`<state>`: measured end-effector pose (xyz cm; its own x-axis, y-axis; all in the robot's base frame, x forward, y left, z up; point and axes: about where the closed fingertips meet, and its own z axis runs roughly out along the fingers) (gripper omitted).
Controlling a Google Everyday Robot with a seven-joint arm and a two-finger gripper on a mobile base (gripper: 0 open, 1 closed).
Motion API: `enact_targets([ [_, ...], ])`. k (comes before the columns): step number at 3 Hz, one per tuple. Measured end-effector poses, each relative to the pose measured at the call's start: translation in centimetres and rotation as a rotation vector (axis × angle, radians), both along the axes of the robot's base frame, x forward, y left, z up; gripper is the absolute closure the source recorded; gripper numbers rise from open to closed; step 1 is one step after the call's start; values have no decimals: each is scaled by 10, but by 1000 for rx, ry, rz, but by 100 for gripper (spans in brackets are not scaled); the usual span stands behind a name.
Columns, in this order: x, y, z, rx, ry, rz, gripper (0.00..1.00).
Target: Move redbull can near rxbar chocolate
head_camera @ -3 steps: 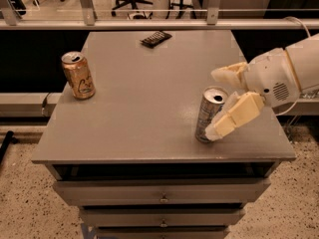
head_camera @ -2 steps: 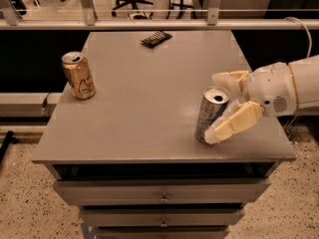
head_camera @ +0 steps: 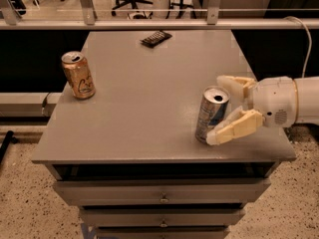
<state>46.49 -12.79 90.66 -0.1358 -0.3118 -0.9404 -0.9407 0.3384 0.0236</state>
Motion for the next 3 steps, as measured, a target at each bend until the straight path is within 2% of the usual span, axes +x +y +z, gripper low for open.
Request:
enact_targets([
  [1,-1,2,-5,48,-4,-7,0],
  [2,0,8,-9,90,-5,-8,17],
  [3,1,10,-11,121,-8,-10,42],
])
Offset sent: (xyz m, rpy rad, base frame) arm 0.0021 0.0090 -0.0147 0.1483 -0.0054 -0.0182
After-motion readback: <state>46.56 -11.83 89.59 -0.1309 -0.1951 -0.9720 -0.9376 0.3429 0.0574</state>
